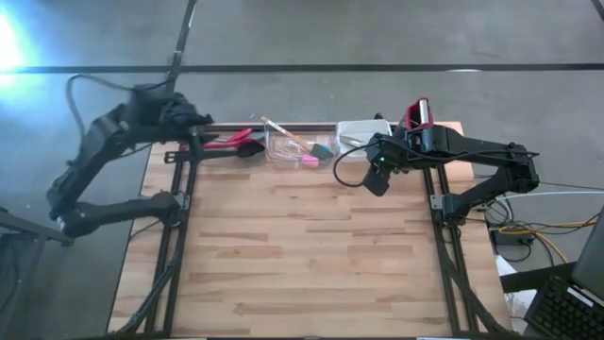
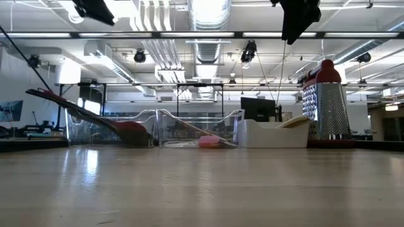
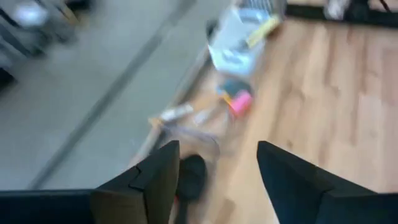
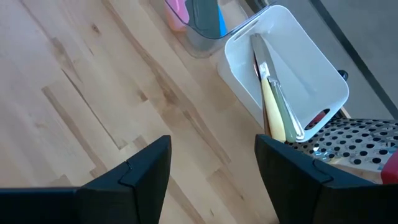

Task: Pick & Place Kitchen Items
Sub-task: Return to Home Position

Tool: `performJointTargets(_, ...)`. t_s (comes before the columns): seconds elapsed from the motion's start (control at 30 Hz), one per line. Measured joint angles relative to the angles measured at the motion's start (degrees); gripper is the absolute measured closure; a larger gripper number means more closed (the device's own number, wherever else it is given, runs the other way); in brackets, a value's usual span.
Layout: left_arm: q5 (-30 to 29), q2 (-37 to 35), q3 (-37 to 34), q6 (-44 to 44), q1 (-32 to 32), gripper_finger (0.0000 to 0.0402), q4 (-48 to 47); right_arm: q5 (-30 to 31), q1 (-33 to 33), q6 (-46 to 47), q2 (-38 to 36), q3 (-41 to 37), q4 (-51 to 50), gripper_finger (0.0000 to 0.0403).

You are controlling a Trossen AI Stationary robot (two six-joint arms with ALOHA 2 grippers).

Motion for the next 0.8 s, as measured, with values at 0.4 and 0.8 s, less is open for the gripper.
performJointTargets(0.4, -5.6, -17.5, -1.9, -0.8, -0.9, 0.0242, 3.2, 0.0, 0.0, 0.3, 0.0, 0.0, 0.5, 0.0179)
performJointTargets(0.8, 14.6, -27.6, -9.4, -12.4, -0.8, 0.0278, 5.9, -0.1, 0.6, -0.5, 0.0, 0.0, 7.1, 0.0179)
